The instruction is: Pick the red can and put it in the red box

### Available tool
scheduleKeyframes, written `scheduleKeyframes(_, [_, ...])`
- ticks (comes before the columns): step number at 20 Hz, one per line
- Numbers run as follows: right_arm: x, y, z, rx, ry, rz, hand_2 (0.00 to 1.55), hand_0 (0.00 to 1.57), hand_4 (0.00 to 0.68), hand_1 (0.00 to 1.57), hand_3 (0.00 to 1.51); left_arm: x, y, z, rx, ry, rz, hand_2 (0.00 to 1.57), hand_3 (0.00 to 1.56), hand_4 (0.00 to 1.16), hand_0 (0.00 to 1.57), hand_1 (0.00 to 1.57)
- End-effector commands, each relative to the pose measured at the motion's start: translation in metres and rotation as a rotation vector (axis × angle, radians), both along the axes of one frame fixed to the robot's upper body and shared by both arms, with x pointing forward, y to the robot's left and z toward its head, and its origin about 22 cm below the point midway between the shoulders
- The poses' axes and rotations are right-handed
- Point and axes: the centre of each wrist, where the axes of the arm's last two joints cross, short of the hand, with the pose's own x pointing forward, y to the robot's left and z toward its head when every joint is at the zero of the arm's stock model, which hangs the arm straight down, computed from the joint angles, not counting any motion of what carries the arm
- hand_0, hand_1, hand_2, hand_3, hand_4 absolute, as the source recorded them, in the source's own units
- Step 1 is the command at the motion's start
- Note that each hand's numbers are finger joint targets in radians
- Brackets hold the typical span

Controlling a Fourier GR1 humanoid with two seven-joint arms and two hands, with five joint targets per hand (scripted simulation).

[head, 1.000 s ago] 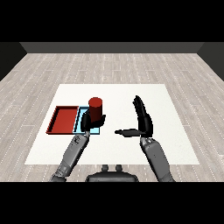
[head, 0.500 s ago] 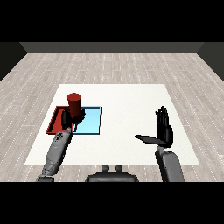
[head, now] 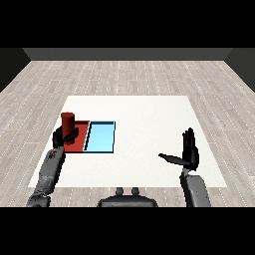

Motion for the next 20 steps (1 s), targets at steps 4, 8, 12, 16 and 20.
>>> scheduleKeyframes(4, [0.011,-0.011,-0.025,-0.014,0.05,-0.053,0.0,0.0,0.0,0.0,0.0,0.024,0.021,-0.017,0.063,0.191,0.133,1.55,1.48,1.02,1.57,1.57])
scheduleKeyframes(8, [0.018,-0.019,-0.023,-0.042,0.081,-0.073,0.0,0.0,0.0,0.0,0.0,0.009,0.002,-0.057,0.077,0.444,0.107,0.37,0.12,0.71,0.03,0.03])
scheduleKeyframes(12, [0.028,-0.022,-0.026,-0.052,0.072,-0.085,0.0,0.0,0.0,0.0,0.0,0.0,-0.008,-0.076,0.078,0.493,0.158,0.66,0.57,0.63,0.57,0.57])
scheduleKeyframes(16, [0.03,-0.013,-0.029,-0.054,0.077,-0.074,0.0,0.0,0.0,0.0,0.0,-0.008,0.016,-0.073,0.038,0.525,0.113,0.58,0.11,0.59,0.46,0.46])
scheduleKeyframes(20, [0.025,0.001,-0.022,-0.044,0.038,-0.066,0.0,0.0,0.0,0.0,0.0,0.007,0.012,-0.061,0.05,0.613,0.176,0.0,0.0,0.0,0.0,0.0])
